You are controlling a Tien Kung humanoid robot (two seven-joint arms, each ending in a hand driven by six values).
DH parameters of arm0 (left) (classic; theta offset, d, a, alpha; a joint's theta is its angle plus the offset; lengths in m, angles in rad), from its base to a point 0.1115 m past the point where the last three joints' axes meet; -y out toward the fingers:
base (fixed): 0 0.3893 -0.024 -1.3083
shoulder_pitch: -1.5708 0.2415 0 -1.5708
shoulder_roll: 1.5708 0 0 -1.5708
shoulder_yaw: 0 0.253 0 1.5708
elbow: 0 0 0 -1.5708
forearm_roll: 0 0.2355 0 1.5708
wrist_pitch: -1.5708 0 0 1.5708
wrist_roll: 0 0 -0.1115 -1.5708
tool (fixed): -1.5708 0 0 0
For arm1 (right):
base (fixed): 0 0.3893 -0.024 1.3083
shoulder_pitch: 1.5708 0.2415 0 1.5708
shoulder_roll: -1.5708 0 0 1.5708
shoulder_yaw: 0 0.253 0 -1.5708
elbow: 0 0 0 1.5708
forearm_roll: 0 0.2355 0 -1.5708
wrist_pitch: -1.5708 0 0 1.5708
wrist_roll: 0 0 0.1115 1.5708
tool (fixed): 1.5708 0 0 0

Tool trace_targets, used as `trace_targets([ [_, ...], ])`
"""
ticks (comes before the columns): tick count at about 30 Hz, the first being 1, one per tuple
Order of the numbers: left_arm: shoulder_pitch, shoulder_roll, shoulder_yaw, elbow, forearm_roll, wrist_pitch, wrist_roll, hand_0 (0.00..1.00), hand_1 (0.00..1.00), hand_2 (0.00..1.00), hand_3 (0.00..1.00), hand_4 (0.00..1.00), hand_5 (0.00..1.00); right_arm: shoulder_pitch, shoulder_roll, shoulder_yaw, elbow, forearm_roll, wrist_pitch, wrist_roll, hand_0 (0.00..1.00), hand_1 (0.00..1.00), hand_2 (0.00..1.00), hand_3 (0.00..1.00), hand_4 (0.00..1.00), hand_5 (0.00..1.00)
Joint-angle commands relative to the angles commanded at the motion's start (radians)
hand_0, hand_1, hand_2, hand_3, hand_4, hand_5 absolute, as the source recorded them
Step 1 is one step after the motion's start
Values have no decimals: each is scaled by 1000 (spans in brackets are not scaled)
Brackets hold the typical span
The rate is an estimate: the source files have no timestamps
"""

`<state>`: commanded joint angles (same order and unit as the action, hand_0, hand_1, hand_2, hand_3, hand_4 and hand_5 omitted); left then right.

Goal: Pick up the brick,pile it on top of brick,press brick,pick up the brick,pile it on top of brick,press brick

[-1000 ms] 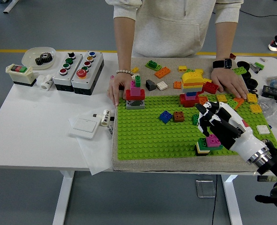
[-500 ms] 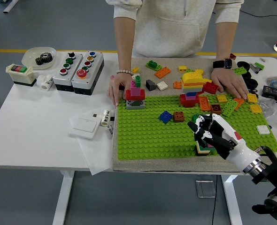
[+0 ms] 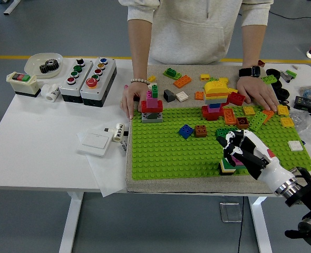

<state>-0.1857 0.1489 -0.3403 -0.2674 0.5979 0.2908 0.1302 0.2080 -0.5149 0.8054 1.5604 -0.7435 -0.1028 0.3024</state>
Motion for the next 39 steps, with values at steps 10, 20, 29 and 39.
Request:
trace_targets([
  [10, -3, 0, 5, -1, -8, 0, -3, 779, 800, 763, 624, 683, 640, 11, 0, -8, -16, 6, 5, -2, 36, 88, 197, 195, 779, 411],
  [20, -6, 0, 8, -1, -13, 0, -4, 785, 801, 763, 624, 683, 640, 20, 5, -18, -42, 16, 8, -4, 38, 87, 197, 195, 778, 407],
  [29, -8, 0, 10, -1, -16, 1, -5, 782, 802, 763, 624, 683, 640, 26, 7, -27, -52, 18, 12, -8, 38, 87, 198, 197, 778, 404],
  [39, -9, 1, 12, -1, -18, 1, -6, 782, 802, 762, 624, 682, 640, 28, 8, -32, -58, 18, 16, -10, 38, 87, 198, 199, 780, 400],
])
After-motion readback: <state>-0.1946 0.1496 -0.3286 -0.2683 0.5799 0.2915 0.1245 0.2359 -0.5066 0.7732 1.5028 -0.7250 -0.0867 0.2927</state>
